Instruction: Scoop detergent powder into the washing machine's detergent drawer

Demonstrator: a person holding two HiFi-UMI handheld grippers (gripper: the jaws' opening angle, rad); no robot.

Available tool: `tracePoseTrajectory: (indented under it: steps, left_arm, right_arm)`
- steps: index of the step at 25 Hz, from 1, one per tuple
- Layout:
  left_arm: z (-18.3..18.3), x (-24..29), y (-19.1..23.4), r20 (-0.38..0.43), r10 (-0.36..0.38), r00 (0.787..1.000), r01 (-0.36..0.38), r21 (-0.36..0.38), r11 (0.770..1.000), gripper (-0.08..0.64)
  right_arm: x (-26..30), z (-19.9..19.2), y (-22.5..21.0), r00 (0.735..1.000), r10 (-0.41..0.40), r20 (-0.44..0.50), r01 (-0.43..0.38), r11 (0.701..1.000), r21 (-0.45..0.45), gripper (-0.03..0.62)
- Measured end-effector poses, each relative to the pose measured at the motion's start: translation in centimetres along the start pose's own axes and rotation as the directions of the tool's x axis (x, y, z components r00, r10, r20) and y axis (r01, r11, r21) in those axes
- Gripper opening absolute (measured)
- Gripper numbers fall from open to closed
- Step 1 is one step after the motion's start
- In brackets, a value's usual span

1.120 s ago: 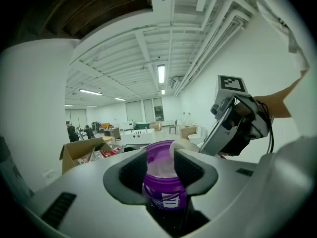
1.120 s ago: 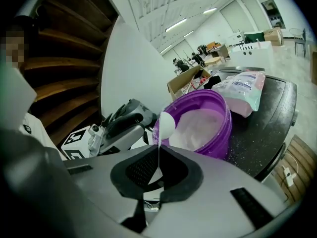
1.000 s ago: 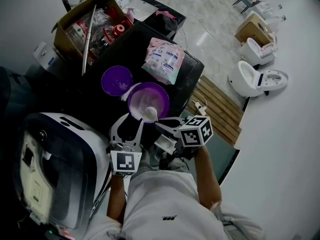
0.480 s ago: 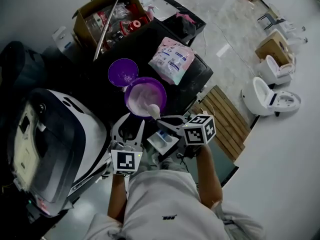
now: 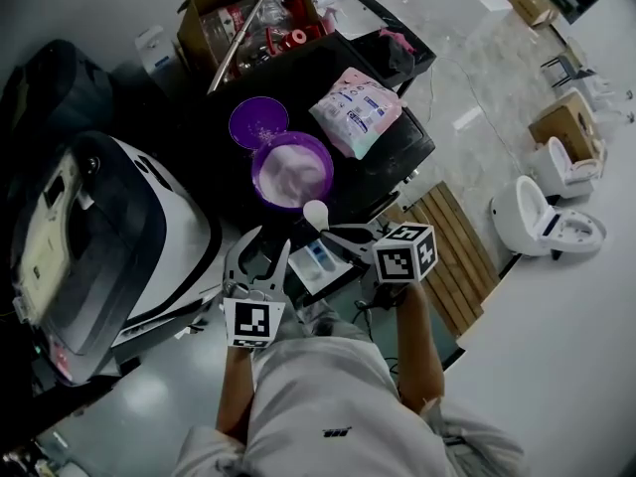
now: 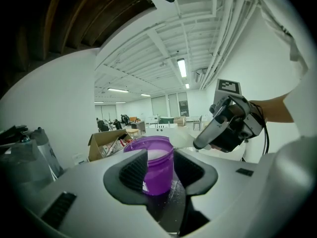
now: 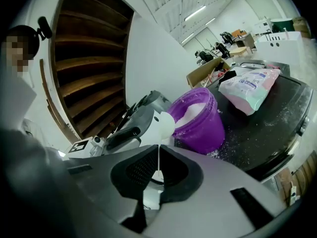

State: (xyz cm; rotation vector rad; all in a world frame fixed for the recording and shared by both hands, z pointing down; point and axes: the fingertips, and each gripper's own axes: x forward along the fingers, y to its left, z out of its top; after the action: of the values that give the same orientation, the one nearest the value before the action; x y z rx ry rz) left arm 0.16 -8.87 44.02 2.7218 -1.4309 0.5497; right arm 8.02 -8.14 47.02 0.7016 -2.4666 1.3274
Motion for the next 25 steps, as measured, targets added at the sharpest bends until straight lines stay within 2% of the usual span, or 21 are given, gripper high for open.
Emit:
tracePoseTrajectory:
  steps: [9, 25]
  left_arm:
    - [-1.3, -1.9, -1.5, -0.012, -0.02, 1.0, 0.02, 0.002, 1.0, 0.175]
    - [-5.1, -8.0, -3.6, 0.025, -0.104, 0.994, 0.105, -0.036, 0.994, 0.17]
  right_arm:
    - [-0.4, -2.6, 1.2, 1.0, -0.009, 0.022, 0.009, 1.0, 0.005, 0.008]
    - [-0.6, -9.9, 4.7, 0.99, -0.116, 0.085, 0.112, 0.993, 0.049, 0.008]
